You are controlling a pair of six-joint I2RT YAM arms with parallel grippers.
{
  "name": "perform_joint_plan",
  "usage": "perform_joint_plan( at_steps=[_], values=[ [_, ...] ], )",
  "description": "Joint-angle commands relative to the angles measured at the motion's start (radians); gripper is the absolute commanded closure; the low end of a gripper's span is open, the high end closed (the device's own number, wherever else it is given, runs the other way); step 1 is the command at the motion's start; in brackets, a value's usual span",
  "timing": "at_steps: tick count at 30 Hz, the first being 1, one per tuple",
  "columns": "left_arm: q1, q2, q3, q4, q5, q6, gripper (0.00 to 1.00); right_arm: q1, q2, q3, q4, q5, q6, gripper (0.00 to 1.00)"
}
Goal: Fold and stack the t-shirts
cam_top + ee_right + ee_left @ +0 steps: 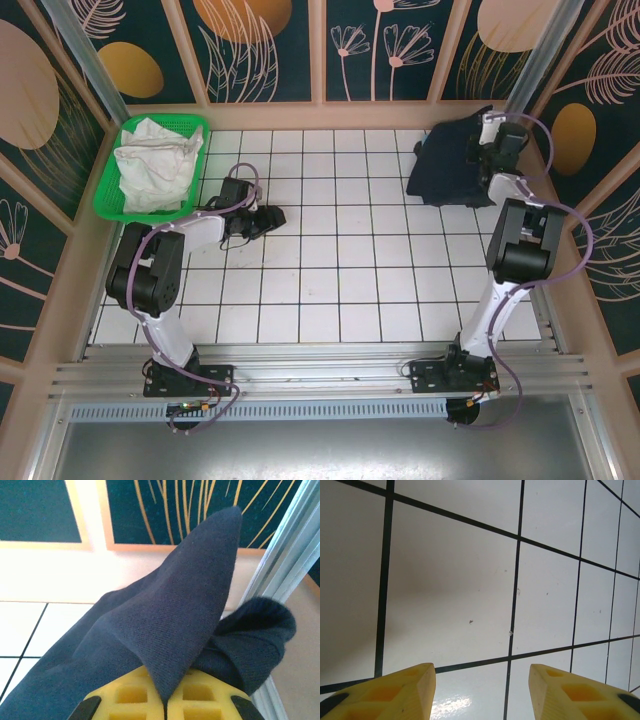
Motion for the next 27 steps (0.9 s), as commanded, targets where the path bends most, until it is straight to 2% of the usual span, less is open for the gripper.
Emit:
perform_joint_plan(
  at_steps=[1,4,5,7,9,12,17,22,27],
  values=[
    [-0.004,-0.041,-0.018,-0.023,-0.02,-0.004,0.48,-0.038,0.083,0.11,0.021,-0.064,-0.008,1.0],
    [-0.004,-0.045,-0.026,-0.02,-0.021,-0.005,0.48,-0.054,0.176,0.222,-0.097,-0.076,-0.013,1.0],
    [-0.004,-0.047,-0.029,-0.016,-0.02,-0.007,0.48,-0.057,0.205,0.258,-0.139,-0.085,-0.018,0.97],
    [-0.004,-0.048,-0.032,-0.012,-0.019,-0.008,0.47,-0.059,0.266,0.35,-0.243,-0.064,-0.03,0.88],
    [-0.005,-0.049,-0.033,-0.012,-0.015,-0.007,0.47,-0.06,0.306,0.436,-0.353,-0.028,-0.031,0.73],
    [-0.003,-0.053,-0.034,-0.014,-0.012,-0.002,0.47,-0.062,0.293,0.475,-0.414,0.048,-0.021,0.56],
    [-0.003,-0.058,-0.039,-0.013,-0.01,0.006,0.46,-0.056,0.169,0.384,-0.386,0.219,0.03,0.29],
    [-0.004,-0.055,-0.039,0.007,0.007,0.004,0.45,-0.042,0.009,0.167,-0.305,0.285,0.082,0.22],
    [-0.004,-0.053,-0.039,0.009,0.02,0.013,0.45,0.046,-0.155,-0.069,-0.157,0.403,0.075,0.11]
  ],
)
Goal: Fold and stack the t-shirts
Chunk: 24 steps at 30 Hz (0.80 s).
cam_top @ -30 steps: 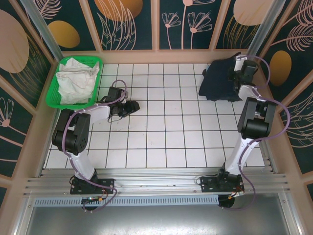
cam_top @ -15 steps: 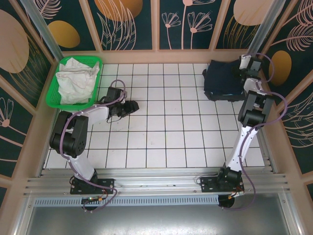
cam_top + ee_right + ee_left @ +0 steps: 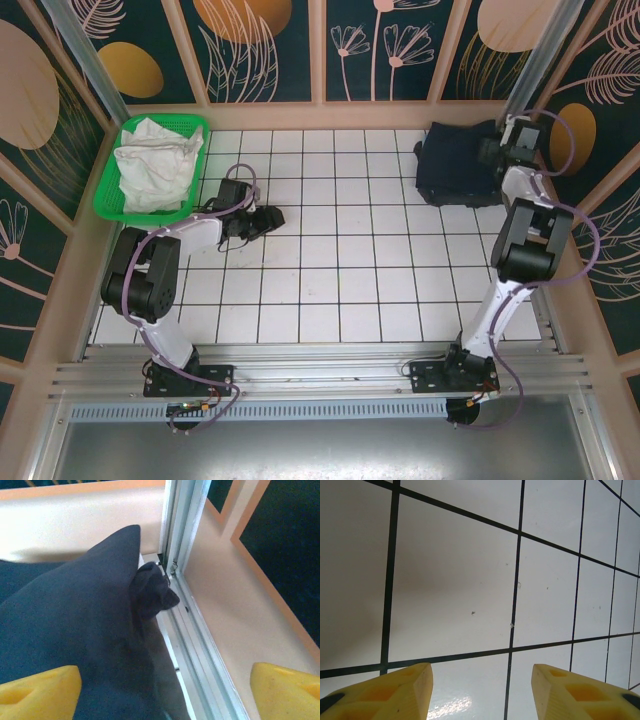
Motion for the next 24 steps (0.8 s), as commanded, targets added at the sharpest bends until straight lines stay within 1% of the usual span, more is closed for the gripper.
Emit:
perform_joint_plan(
  at_steps=[1,4,6,8,10,11,13,15,19,20,24],
  values=[
    [-0.004,-0.026,-0.01,0.011,0.023,0.016,0.45,0.083,-0.094,-0.097,0.12,0.106,0.012,0.11],
    [-0.004,-0.02,-0.01,0.014,0.029,0.019,0.45,0.154,-0.117,-0.145,0.15,0.107,0.011,0.1],
    [-0.004,-0.018,-0.01,0.018,0.037,0.018,0.45,0.184,-0.082,-0.121,0.143,0.104,0.02,0.09],
    [-0.003,-0.022,-0.023,0.02,0.041,0.019,0.45,0.189,-0.013,-0.045,0.088,0.095,0.043,0.09],
    [-0.005,-0.032,-0.04,0.024,0.04,0.022,0.45,0.181,0.083,0.034,0.069,0.134,0.06,0.09],
    [-0.004,-0.039,-0.047,0.03,0.04,0.021,0.44,0.167,0.143,0.089,0.033,0.143,0.068,0.09],
    [-0.005,-0.046,-0.052,0.032,0.041,0.025,0.44,0.144,0.261,0.229,-0.122,0.174,0.104,0.1],
    [-0.004,-0.047,-0.058,0.033,0.04,0.028,0.43,0.129,0.311,0.255,-0.186,0.182,0.113,0.1],
    [-0.004,-0.024,-0.034,0.017,0.05,0.037,0.44,0.111,0.276,0.206,-0.18,0.132,0.096,0.08],
    [-0.003,-0.02,-0.027,0.014,0.053,0.039,0.44,0.112,0.262,0.216,-0.191,0.114,0.088,0.08],
    [-0.004,-0.015,-0.023,0.006,0.05,0.044,0.44,0.132,0.205,0.251,-0.222,0.106,0.06,0.06]
  ],
)
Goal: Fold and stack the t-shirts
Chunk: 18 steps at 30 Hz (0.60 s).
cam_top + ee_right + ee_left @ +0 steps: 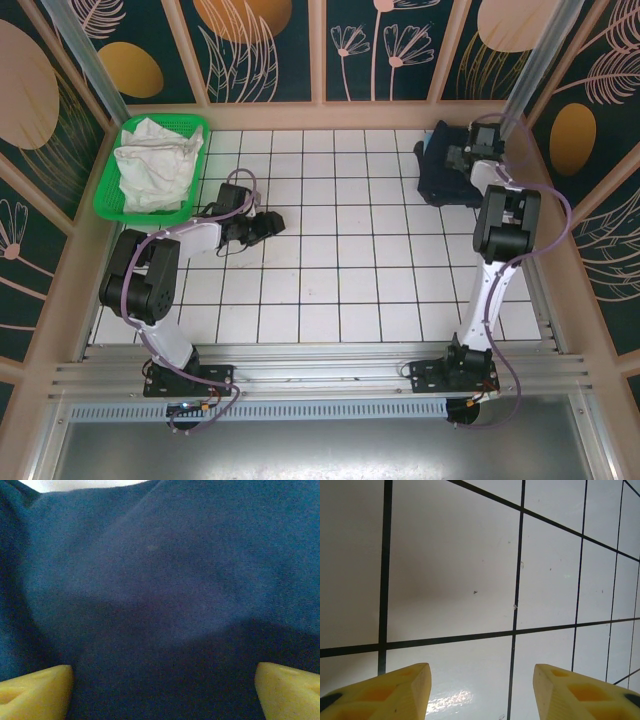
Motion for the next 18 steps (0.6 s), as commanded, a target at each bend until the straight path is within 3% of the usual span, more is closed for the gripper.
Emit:
perform_joint_plan(
  at_steps=[1,6,11,15,18],
  values=[
    [-0.003,-0.001,0.024,-0.006,0.016,0.024,0.44,0.017,-0.078,0.041,-0.094,0.011,-0.034,0.06],
    [-0.003,0.0,0.024,0.005,0.016,0.017,0.44,0.059,-0.091,0.044,-0.064,0.004,-0.057,0.04],
    [-0.004,-0.013,0.018,0.003,0.013,0.018,0.43,0.075,0.029,0.119,-0.075,0.0,-0.061,0.04],
    [-0.005,-0.031,0.021,-0.001,0.002,0.022,0.42,0.074,0.139,0.287,-0.216,0.01,-0.055,0.04],
    [-0.004,-0.032,0.024,-0.001,-0.017,0.024,0.41,0.081,0.091,0.283,-0.22,-0.004,-0.051,0.04]
  ],
)
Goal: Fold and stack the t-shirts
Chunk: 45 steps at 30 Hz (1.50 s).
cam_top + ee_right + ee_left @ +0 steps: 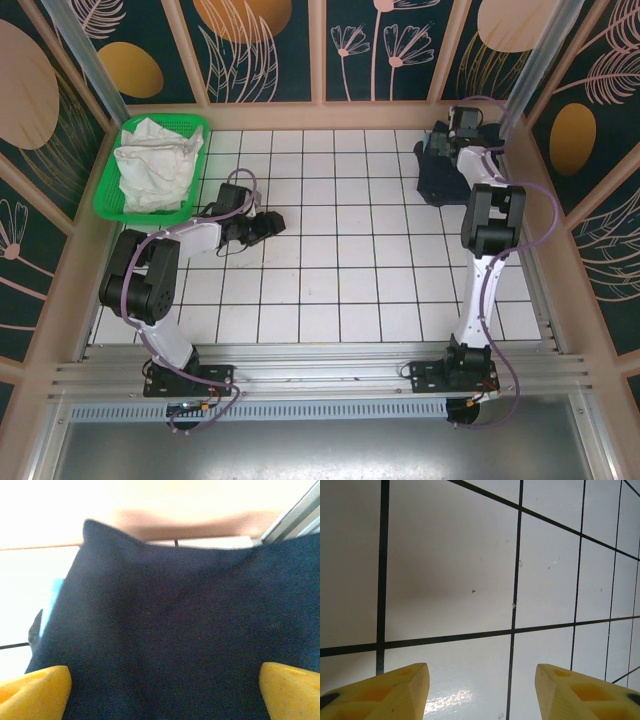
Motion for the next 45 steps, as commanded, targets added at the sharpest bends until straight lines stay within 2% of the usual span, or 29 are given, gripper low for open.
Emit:
perform_joint_plan(
  at_steps=[1,6,8,11,13,17,20,23,26,28,30,34,36,37,38,41,43,45],
  values=[
    [-0.003,-0.03,0.024,-0.001,-0.024,0.022,0.39,0.003,-0.068,-0.002,-0.059,-0.002,0.0,0.04],
    [-0.004,-0.097,0.065,-0.021,-0.121,0.03,0.29,0.013,-0.269,-0.131,-0.001,-0.017,0.004,0.02],
    [-0.003,-0.132,0.061,-0.012,-0.167,0.035,0.25,0.019,-0.361,-0.228,0.039,-0.017,-0.004,0.02],
    [-0.003,-0.206,0.052,-0.012,-0.276,0.049,0.11,0.027,-0.509,-0.44,0.131,-0.034,-0.025,0.01],
    [-0.003,-0.268,0.036,-0.004,-0.383,0.07,0.03,0.034,-0.608,-0.589,0.19,-0.031,-0.017,0.01],
    [-0.004,-0.404,-0.061,0.033,-0.668,0.099,0.01,0.062,-0.835,-0.924,0.364,-0.05,0.043,0.01],
    [-0.004,-0.536,-0.197,0.135,-0.907,0.142,0.02,0.087,-1.055,-1.235,0.615,-0.114,0.08,0.01],
    [-0.004,-0.652,-0.368,0.306,-1.026,0.228,0.02,0.091,-1.192,-1.503,0.883,-0.187,0.042,0.01],
    [-0.005,-0.689,-0.526,0.516,-1.037,0.449,0.02,0.082,-1.225,-1.698,1.144,-0.082,0.114,0.01],
    [-0.003,-0.67,-0.599,0.625,-1.094,0.505,0.02,0.05,-1.178,-1.752,1.241,-0.053,0.165,0.01],
    [0.003,-0.637,-0.656,0.738,-1.076,0.552,0.02,0.012,-1.084,-1.73,1.246,-0.082,0.208,0.01],
    [0.054,-0.519,-0.783,1.086,-0.916,0.549,0.02,-0.016,-0.9,-1.608,1.153,-0.136,0.258,0.01],
    [0.059,-0.482,-0.739,1.055,-0.886,0.553,0.01,-0.001,-0.858,-1.606,1.236,-0.139,0.22,0.01],
    [0.06,-0.449,-0.733,1.097,-0.882,0.566,0.01,0.007,-0.831,-1.606,1.263,-0.117,0.218,0.01],
    [0.061,-0.428,-0.719,1.108,-0.866,0.575,0.01,0.013,-0.817,-1.587,1.239,-0.101,0.213,0.01],
    [0.069,-0.361,-0.624,0.999,-0.847,0.584,0.01,0.064,-0.814,-1.602,1.271,-0.034,0.17,0.01],
    [0.081,-0.345,-0.603,0.971,-0.828,0.584,0.01,0.07,-0.83,-1.656,1.355,-0.024,0.173,0.01],
    [0.1,-0.367,-0.634,1.008,-0.795,0.588,0.01,0.05,-0.83,-1.764,1.531,-0.034,0.203,0.01]
  ],
)
